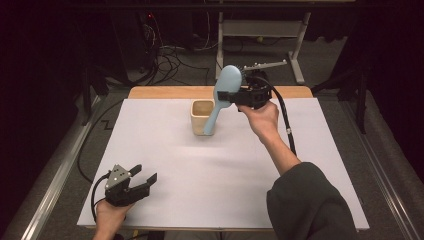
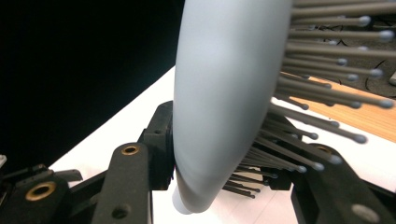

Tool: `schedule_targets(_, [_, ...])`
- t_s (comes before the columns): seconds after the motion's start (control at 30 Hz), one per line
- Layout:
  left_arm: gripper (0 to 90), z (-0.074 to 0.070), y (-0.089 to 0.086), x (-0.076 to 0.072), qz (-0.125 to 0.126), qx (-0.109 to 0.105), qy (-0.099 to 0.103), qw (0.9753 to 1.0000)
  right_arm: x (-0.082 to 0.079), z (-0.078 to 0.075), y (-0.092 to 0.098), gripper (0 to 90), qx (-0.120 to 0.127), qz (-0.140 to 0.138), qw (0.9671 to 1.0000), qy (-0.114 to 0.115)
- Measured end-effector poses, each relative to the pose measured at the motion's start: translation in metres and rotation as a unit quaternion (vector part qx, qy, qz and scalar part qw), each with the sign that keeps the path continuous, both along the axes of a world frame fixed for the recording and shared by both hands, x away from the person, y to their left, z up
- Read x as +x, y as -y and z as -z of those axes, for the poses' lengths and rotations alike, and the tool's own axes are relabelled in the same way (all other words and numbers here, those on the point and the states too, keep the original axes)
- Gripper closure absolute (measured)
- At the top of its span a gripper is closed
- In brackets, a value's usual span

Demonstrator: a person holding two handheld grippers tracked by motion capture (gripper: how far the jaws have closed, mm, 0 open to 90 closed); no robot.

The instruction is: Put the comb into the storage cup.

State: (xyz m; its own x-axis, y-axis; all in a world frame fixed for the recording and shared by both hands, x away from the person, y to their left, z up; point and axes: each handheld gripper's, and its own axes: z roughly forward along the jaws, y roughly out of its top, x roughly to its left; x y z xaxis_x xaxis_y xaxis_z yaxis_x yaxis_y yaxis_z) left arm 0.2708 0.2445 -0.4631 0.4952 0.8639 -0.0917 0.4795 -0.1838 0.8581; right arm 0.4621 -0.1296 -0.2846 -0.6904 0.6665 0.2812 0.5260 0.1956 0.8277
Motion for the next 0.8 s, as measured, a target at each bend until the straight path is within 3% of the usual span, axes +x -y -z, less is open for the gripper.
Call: schedule_targets(0.8, [33.8, -0.001, 0.000, -0.001, 0.000, -0.002, 0.005, 1.0000, 0.023, -0.013, -0.002, 55.5, 0.001, 0.043, 0.9990, 0.009])
